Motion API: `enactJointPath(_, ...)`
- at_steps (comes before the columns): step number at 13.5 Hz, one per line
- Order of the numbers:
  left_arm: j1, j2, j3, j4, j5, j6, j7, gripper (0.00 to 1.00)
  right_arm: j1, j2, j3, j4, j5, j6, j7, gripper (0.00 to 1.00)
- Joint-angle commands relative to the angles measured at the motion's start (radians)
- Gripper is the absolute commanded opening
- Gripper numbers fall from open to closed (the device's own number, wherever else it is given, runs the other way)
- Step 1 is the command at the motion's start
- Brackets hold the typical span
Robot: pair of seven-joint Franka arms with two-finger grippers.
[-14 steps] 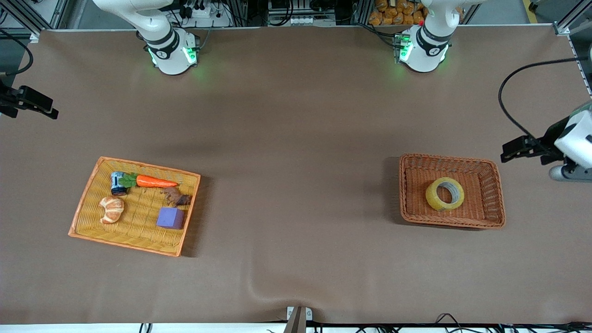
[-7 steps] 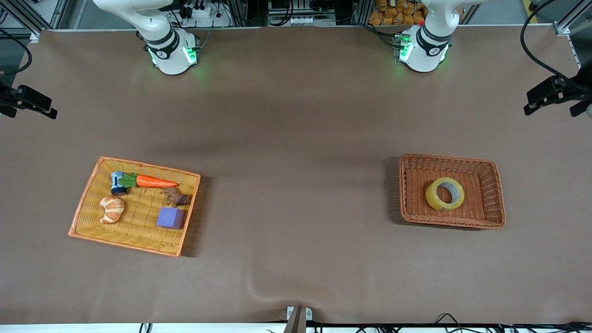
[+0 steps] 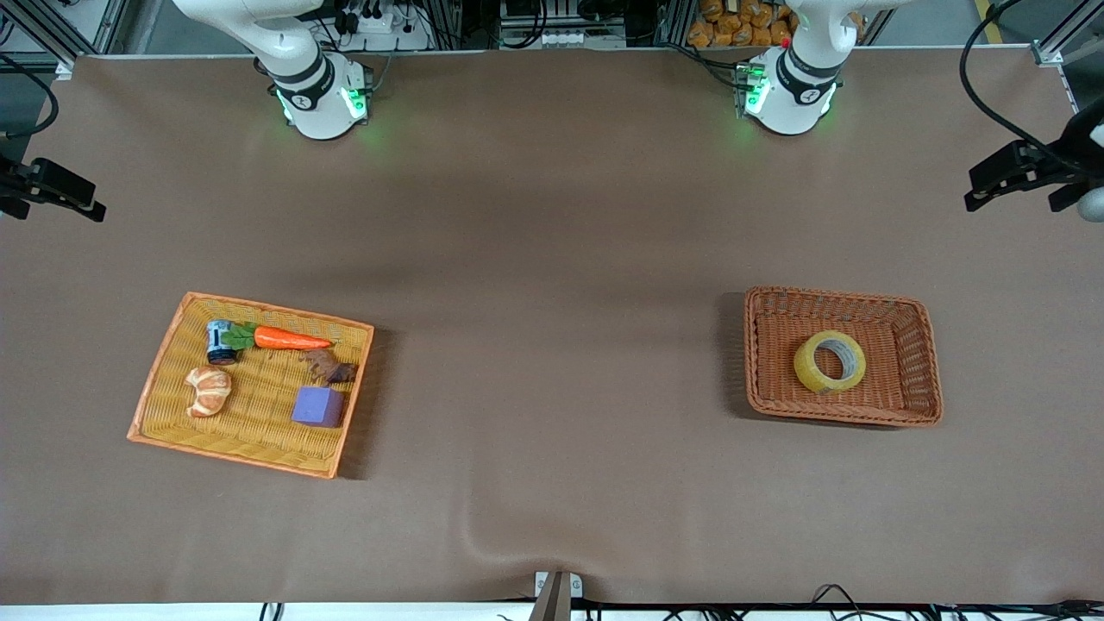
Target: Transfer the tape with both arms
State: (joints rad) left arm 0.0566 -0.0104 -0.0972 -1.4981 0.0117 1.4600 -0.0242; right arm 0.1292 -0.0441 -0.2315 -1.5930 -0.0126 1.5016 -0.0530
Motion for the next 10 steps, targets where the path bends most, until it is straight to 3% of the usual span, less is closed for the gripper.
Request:
enactJointPath(1, -0.011, -0.003, 0.007, -0.007, 0.033, 0.011, -0.016, 1.00, 0.003, -0.013, -0.003, 0.001, 0.011, -0.004, -0.008, 1.00)
enactJointPath(10, -0.011, 0.004, 0.007, -0.002, 0.033, 0.016, -0.037, 1.00, 0.001, -0.013, -0.003, 0.010, 0.016, 0.028, -0.001, 1.00)
